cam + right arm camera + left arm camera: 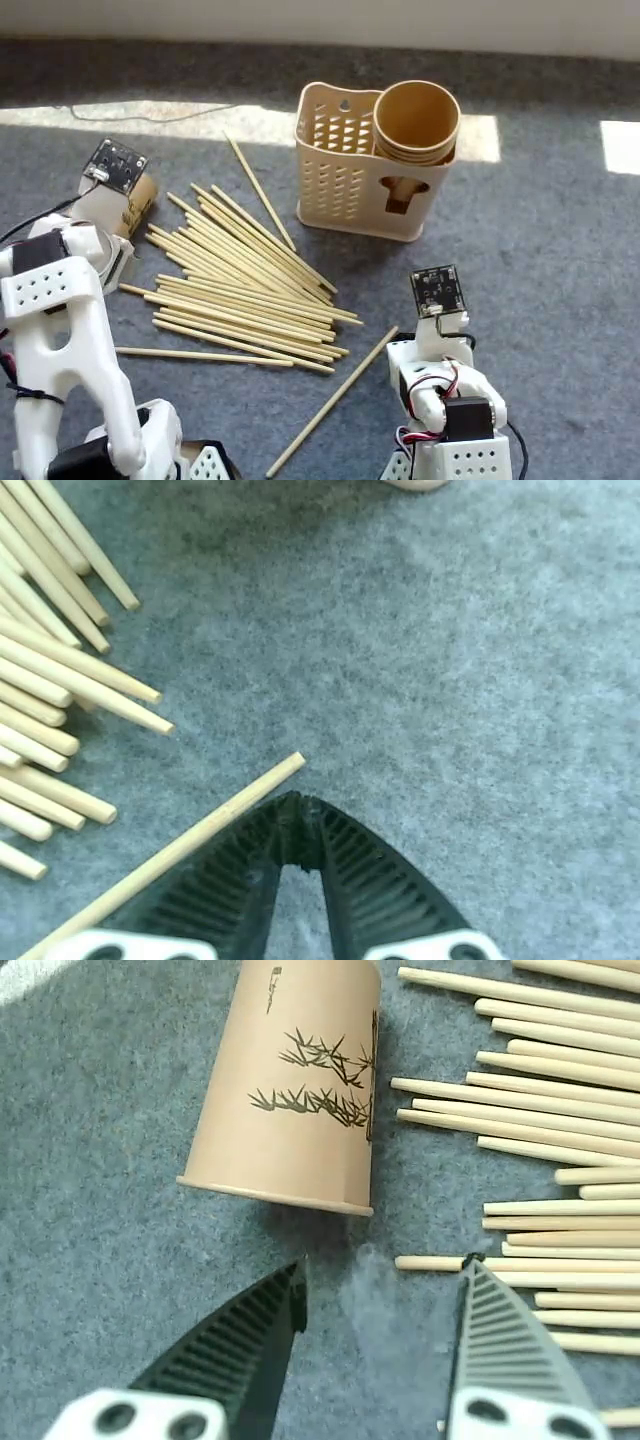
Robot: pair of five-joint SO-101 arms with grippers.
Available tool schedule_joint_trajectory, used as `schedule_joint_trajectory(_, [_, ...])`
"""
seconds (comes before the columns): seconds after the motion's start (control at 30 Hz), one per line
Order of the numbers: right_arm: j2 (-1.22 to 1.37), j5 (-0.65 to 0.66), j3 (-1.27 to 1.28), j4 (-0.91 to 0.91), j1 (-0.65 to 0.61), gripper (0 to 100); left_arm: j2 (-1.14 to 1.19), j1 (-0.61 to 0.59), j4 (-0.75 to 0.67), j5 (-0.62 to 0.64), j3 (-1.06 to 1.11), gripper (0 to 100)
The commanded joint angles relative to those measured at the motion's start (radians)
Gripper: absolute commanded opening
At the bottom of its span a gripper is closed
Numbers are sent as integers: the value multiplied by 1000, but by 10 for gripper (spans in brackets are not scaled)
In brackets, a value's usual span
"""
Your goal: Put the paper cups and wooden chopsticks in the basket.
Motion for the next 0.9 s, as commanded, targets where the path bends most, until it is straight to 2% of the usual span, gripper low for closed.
schedule_joint_trajectory(0.0, [-5,0,97,10,10,5,-25,-12,-149,14,79,240])
schedule_joint_trajectory(0.37, [-5,0,97,10,10,5,-25,-16,-416,26,288,238])
schedule_joint_trajectory(0.5, [-5,0,97,10,10,5,-25,-10,-589,143,369,241])
schedule_joint_trajectory(0.6, [-5,0,97,10,10,5,-25,16,-689,180,423,239])
schedule_joint_trajectory(0.8, [-5,0,97,10,10,5,-25,97,-792,238,495,236])
schedule_joint_trajectory(0.87, [-5,0,97,10,10,5,-25,116,-809,259,496,207])
